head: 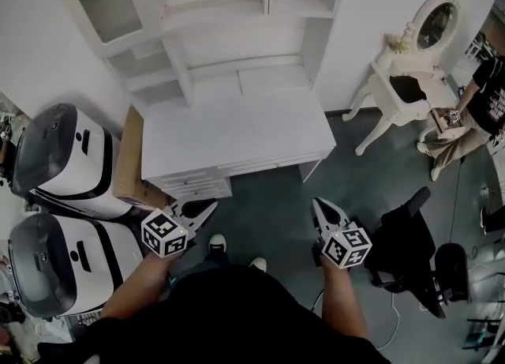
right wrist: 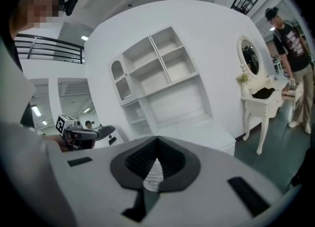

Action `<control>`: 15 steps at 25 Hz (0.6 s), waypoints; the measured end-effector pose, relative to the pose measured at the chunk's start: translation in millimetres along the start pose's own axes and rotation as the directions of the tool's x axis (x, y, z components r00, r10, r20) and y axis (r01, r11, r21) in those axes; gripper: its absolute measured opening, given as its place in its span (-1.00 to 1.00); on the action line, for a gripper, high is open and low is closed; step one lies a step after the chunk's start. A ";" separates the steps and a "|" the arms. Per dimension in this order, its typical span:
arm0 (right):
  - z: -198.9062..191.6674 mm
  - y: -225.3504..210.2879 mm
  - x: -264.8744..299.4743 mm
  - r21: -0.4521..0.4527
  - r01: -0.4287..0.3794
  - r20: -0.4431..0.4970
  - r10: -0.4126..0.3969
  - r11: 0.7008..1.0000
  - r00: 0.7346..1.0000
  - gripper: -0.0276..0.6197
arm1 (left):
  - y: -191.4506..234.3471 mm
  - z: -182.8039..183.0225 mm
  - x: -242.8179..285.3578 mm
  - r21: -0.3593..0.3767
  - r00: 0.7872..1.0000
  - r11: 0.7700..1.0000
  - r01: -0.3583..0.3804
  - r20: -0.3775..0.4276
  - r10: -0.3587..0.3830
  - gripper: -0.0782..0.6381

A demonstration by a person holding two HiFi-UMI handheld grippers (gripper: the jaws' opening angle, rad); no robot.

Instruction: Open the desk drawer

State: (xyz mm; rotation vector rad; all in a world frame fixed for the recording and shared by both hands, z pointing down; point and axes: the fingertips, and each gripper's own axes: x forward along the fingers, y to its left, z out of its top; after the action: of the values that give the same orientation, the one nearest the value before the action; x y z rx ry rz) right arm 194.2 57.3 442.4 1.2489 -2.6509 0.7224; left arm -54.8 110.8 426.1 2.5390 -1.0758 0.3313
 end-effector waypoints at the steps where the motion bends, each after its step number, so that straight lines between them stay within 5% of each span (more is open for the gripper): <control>1: 0.2 -3.0 4.5 0.001 0.012 -0.001 -0.012 1.000 1.000 -0.91 | 5.4 1.1 2.0 -0.004 1.000 1.000 0.001 0.001 -0.001 -0.75; 9: 17.8 -9.4 36.0 -0.028 0.165 0.011 -0.164 0.986 0.986 -0.91 | 55.7 12.0 30.8 -0.040 0.996 0.995 0.091 0.009 -0.091 -0.75; 15: 36.8 -17.6 56.1 -0.035 0.265 0.007 -0.265 0.964 0.964 -0.91 | 98.5 52.3 65.2 0.022 0.973 0.974 0.228 0.025 -0.228 -0.75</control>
State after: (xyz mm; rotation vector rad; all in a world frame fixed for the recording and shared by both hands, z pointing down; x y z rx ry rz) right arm 174.2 -8.6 433.7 1.5536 -2.4183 0.6283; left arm -78.2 -16.2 424.7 2.6569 -0.7819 0.2458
